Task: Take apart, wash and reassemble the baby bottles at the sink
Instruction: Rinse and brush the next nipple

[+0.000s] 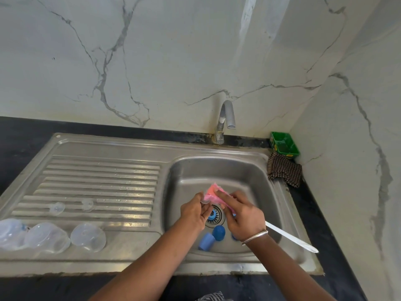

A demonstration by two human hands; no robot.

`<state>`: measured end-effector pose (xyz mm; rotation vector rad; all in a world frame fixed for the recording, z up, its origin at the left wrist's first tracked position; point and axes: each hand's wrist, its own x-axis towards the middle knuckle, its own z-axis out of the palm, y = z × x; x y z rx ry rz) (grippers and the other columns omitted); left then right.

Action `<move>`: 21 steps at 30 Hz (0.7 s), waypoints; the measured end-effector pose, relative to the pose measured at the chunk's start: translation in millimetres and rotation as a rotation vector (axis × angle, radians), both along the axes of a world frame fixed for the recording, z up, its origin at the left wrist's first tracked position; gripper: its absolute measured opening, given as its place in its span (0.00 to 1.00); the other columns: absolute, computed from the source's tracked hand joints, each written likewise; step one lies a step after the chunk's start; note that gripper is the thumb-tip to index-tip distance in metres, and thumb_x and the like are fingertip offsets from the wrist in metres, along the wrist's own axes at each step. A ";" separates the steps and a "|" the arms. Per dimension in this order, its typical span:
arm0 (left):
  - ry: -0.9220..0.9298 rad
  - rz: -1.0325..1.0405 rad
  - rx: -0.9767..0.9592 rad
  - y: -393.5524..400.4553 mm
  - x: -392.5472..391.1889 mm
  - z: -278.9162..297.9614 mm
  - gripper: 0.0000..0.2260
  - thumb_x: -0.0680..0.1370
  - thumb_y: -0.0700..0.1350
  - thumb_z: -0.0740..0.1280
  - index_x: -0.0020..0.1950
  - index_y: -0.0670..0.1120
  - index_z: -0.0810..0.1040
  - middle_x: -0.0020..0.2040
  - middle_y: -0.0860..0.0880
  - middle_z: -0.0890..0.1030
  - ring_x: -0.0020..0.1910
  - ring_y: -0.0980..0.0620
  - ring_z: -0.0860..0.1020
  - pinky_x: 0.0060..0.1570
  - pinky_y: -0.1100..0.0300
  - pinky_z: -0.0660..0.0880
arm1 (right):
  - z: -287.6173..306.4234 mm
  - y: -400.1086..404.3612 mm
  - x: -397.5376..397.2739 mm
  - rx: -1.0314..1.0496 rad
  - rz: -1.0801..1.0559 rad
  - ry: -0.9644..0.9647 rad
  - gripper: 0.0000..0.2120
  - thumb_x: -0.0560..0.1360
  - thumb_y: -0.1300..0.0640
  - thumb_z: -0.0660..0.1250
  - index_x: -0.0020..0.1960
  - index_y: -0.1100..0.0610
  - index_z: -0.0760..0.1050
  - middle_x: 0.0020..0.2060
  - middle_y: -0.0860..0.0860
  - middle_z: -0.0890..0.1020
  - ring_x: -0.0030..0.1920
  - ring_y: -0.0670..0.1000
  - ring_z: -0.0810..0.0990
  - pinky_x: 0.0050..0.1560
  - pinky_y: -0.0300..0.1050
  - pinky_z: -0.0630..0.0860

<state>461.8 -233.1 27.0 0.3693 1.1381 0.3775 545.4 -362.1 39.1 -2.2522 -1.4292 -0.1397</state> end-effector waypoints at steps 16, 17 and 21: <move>-0.081 -0.197 -0.004 10.8 -7.9 5.2 0.08 0.82 0.43 0.64 0.49 0.39 0.77 0.45 0.40 0.85 0.45 0.44 0.84 0.59 0.41 0.77 | -2.8 -15.9 22.4 -0.130 0.133 -0.160 0.20 0.76 0.50 0.59 0.67 0.37 0.72 0.45 0.43 0.77 0.33 0.49 0.78 0.23 0.42 0.72; -0.091 -0.194 -0.002 11.9 -8.6 4.3 0.07 0.82 0.43 0.64 0.51 0.40 0.78 0.45 0.40 0.85 0.45 0.44 0.84 0.61 0.41 0.76 | -1.9 -15.6 24.5 -0.141 0.102 -0.150 0.21 0.76 0.49 0.59 0.68 0.36 0.70 0.45 0.43 0.77 0.33 0.50 0.78 0.23 0.42 0.73; -0.125 -0.237 0.056 10.3 -8.9 3.7 0.07 0.83 0.42 0.62 0.56 0.40 0.77 0.55 0.39 0.84 0.50 0.45 0.83 0.64 0.43 0.75 | 6.3 -4.4 27.3 -0.060 -0.070 0.063 0.21 0.77 0.48 0.60 0.70 0.36 0.68 0.44 0.43 0.75 0.37 0.50 0.78 0.29 0.49 0.77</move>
